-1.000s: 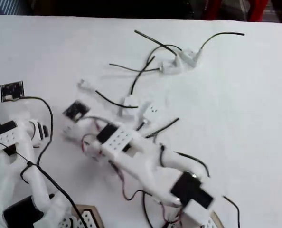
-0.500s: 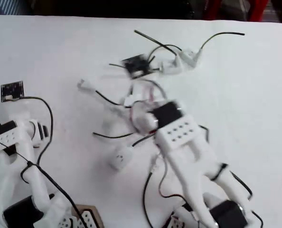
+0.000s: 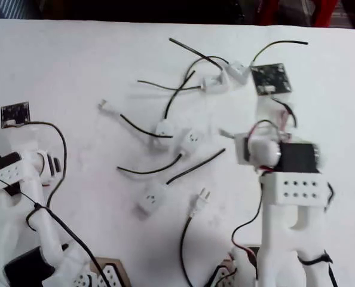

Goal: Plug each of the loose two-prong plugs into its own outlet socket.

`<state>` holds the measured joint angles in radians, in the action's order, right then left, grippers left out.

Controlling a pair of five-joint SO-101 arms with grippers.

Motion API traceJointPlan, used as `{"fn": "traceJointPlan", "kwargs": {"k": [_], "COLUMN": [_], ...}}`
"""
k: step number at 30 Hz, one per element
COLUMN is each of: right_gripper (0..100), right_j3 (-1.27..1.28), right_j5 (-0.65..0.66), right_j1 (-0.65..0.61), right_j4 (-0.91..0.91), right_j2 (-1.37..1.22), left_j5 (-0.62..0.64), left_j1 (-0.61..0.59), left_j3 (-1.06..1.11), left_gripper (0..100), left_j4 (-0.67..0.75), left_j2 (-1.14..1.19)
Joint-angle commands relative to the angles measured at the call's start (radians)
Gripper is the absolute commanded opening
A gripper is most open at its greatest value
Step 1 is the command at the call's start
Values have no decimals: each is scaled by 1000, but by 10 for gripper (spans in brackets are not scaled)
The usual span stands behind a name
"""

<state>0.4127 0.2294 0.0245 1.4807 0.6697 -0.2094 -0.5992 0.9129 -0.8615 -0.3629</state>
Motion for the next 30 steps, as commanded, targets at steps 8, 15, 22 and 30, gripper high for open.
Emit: {"fn": "traceJointPlan", "kwargs": {"k": [8,15,22,30], "right_gripper": [18,81,158,114], "right_j3": [-218,-549,-911,-1198], "right_j5": [287,287,285,224], "right_j1": [73,1,-101,-90], "right_j4": [217,217,217,234], "right_j2": [-211,-633,-932,-1095], "left_j5": [9,9,9,9], "left_j1": [-5,-5,-5,-5], "left_j3": [34,37,37,38], "left_gripper": [181,181,181,181], "left_j4": [78,78,78,78], "left_j2": [-28,-28,-28,-28]}}
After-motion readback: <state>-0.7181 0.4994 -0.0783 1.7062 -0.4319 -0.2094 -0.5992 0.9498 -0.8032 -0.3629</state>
